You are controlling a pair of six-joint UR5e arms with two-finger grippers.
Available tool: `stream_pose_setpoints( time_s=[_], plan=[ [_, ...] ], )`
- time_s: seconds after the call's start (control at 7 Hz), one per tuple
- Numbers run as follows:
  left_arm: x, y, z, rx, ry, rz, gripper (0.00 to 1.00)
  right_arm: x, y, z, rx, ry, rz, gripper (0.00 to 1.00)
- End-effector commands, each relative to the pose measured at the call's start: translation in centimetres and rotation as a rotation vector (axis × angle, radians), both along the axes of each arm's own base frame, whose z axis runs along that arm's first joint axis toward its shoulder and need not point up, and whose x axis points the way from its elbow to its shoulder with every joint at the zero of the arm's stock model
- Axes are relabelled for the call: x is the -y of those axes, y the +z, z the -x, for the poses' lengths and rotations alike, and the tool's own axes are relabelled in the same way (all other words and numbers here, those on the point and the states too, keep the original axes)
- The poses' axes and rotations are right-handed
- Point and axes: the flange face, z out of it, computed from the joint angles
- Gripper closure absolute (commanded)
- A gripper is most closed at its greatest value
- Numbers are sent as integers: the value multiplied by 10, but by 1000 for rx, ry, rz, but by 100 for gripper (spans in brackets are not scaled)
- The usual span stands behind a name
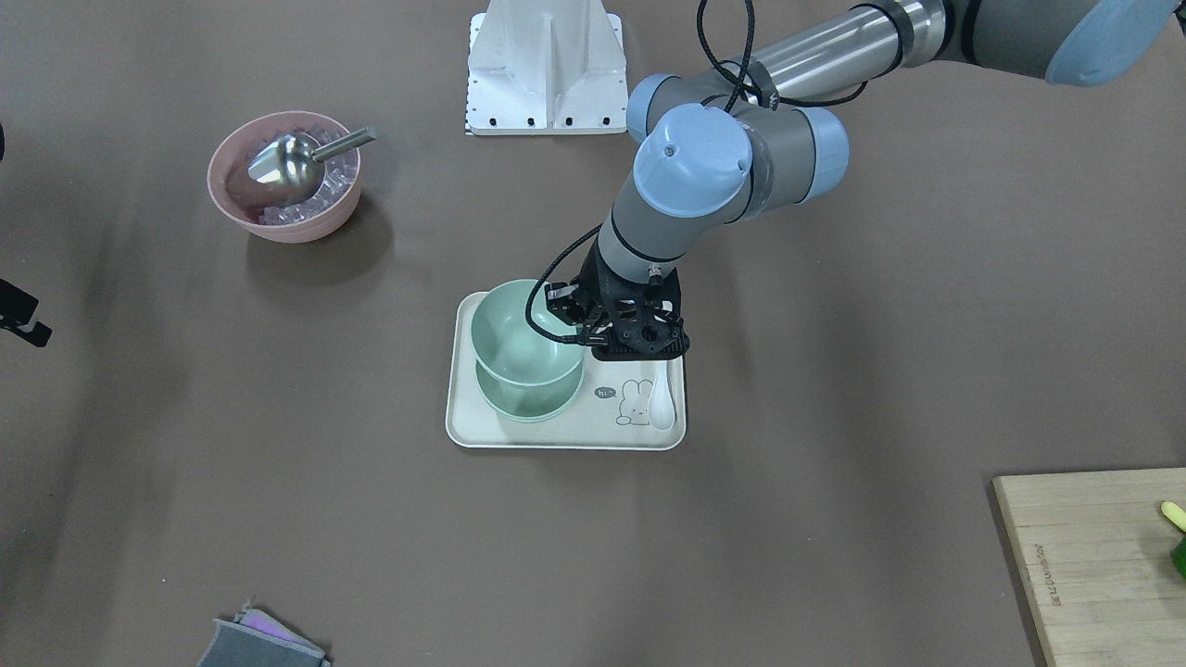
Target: Stack green bowls together
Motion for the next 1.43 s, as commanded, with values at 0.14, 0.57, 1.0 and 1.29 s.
stream_pose_setpoints(
  time_s=[0.14,0.57,1.0,1.29],
  plan=[
    [-6,3,-11,-16,11,-18,90,0,0,-1,-2,2,-1,0],
    [4,16,-11,-15,-61,-88,2,1,1,0,-5,2,0,0],
    [-5,72,51,62,-73,-67,2,3,3,-14,-7,13,-13,0],
    [-19,89,141,234,62,-195,2,-4,25,-38,-44,-29,-75,0]
  ],
)
